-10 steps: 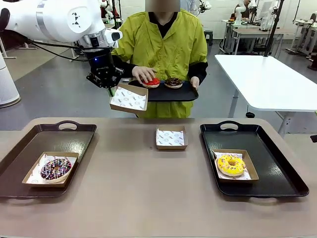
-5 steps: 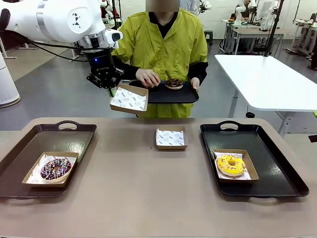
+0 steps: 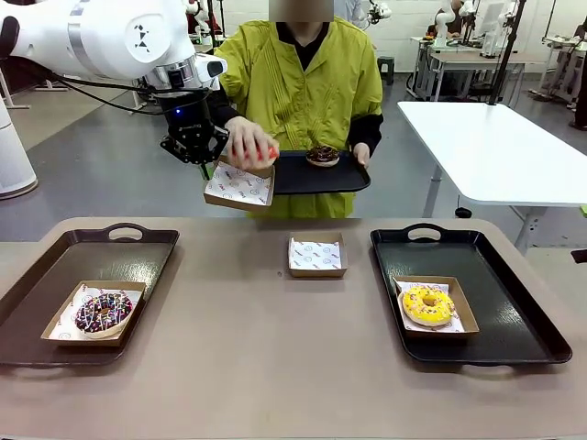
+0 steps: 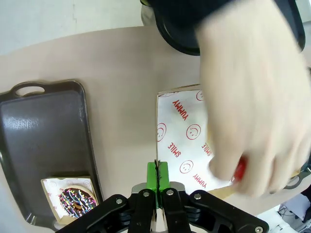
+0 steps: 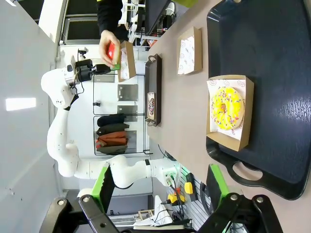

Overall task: Individually package the donuts and arrange them on the tray.
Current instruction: Place the picked Paper togo box on the Handle tray while simultaneously picking up another Paper togo box from the table with the other hand.

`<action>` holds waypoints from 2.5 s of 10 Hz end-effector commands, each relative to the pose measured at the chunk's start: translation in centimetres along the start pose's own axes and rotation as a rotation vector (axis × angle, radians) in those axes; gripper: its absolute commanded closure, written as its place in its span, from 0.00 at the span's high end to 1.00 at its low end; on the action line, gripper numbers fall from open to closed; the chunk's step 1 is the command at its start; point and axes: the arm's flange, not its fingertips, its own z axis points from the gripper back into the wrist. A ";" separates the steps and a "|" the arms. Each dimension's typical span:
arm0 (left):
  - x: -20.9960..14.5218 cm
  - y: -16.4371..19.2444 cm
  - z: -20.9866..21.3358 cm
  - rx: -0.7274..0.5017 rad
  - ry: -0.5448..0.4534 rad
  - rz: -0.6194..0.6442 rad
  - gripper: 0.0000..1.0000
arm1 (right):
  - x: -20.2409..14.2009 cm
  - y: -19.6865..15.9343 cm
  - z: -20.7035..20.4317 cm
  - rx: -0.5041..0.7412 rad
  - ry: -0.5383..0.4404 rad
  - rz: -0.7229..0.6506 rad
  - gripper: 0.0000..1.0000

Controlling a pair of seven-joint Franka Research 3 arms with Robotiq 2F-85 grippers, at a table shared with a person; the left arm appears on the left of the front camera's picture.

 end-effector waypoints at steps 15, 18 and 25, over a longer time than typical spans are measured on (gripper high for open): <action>0.0 0.0 0.0 0.000 0.000 0.000 0.01 | 1.0 1.5 -0.7 -0.104 -0.047 0.045 1.00; 0.1 8.7 2.1 -0.094 0.027 -0.011 0.01 | 6.8 8.8 -6.8 -0.315 0.031 0.066 1.00; -3.9 21.5 0.7 0.082 0.049 0.081 0.01 | 13.1 14.5 -24.8 -0.717 0.058 0.136 1.00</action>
